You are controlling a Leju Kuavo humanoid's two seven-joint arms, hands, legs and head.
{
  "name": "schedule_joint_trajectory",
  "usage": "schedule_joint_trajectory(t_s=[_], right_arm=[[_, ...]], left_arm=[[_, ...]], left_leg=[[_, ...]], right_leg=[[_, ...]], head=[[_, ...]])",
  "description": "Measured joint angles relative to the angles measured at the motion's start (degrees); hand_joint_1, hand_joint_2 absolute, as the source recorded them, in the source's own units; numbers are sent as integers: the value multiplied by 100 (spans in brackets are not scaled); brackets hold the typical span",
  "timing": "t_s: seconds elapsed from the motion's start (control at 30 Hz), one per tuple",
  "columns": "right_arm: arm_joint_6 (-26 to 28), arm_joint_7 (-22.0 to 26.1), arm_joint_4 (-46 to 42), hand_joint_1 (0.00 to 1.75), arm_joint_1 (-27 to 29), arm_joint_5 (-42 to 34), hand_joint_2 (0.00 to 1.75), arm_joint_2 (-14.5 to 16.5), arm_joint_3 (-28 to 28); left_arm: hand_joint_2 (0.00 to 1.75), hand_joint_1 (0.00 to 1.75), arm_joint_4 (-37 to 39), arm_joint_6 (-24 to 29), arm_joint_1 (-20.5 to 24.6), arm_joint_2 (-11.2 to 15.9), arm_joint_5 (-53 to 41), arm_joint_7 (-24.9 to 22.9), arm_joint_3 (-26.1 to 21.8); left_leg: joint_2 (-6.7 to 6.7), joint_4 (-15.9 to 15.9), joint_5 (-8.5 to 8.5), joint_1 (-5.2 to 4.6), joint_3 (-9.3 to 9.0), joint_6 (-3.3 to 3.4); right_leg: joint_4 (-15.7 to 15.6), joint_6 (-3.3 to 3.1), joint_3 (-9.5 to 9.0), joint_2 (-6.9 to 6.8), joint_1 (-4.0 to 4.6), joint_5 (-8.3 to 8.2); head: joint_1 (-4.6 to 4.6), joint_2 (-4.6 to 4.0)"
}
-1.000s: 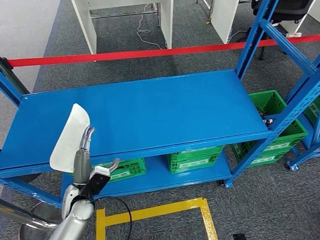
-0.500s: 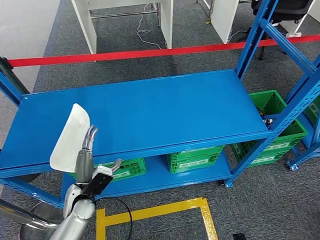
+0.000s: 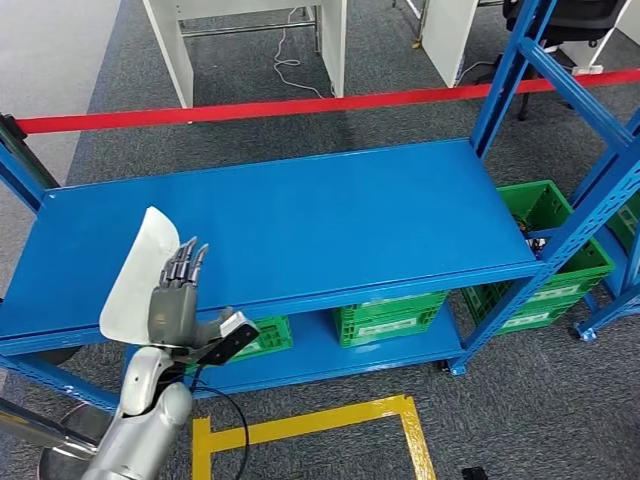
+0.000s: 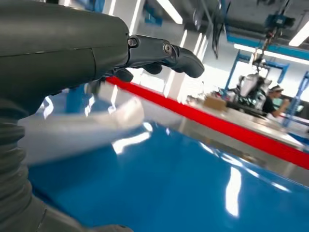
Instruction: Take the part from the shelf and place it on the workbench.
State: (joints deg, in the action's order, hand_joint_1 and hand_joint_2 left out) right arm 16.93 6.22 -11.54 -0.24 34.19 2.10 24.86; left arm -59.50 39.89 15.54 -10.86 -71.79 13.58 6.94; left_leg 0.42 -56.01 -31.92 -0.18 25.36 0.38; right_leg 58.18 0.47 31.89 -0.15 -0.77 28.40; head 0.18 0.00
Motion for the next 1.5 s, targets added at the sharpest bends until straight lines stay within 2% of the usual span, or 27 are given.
schedule_joint_trajectory(t_s=[0.13, 0.3, 0.53, 0.83, 1.2, 1.47, 1.5], right_arm=[[-31, -40, 0, 0, -2, 78, 175, 0, 10], [-65, -53, 0, 0, -4, 127, 175, 0, 19], [-91, -84, 0, 0, -7, 193, 175, 0, 24], [-179, -129, 0, 0, -21, 282, 175, 0, 96], [-190, -137, 0, 0, -36, 303, 175, 0, 124], [-233, -155, 0, 0, -55, 388, 175, 0, 128], [-237, -161, 0, 0, -56, 398, 175, 0, 131]], left_arm=[[175, 0, 74, 3, 203, 27, -319, -195, -295], [175, 0, 81, 4, 214, 29, -395, -185, -470], [175, 0, 123, 4, 223, 47, -656, -468, -605], [175, 0, 613, 4, 496, 239, -911, -1214, -609], [175, 0, 975, 4, 665, 387, -963, -1341, -582], [175, 0, 1392, 4, 965, 558, -1293, -1877, -506], [175, 9, 1442, 2, 997, 585, -1314, -1909, -489]], left_leg=[[0, 0, 0, 0, 0, 0], [0, 0, 0, 0, 1, 0], [0, -1, 0, 0, 1, 0], [1, -3, 0, 0, 1, 0], [1, -4, 0, 0, 3, 0], [2, -6, 0, 0, 3, 0], [2, -6, 0, 0, 3, 0]], right_leg=[[0, 1, 0, 0, 0, 0], [0, 1, 1, 0, 0, 0], [0, 1, 0, 0, 0, 0], [0, 2, 0, 2, 1, -1], [0, 2, 0, 3, 0, -1], [0, 3, -5, 3, 0, -2], [0, 3, -7, 3, 1, -2]], head=[[0, 0], [1, 0], [-1, 0], [0, 0], [0, 0], [1, 0], [0, 0]])
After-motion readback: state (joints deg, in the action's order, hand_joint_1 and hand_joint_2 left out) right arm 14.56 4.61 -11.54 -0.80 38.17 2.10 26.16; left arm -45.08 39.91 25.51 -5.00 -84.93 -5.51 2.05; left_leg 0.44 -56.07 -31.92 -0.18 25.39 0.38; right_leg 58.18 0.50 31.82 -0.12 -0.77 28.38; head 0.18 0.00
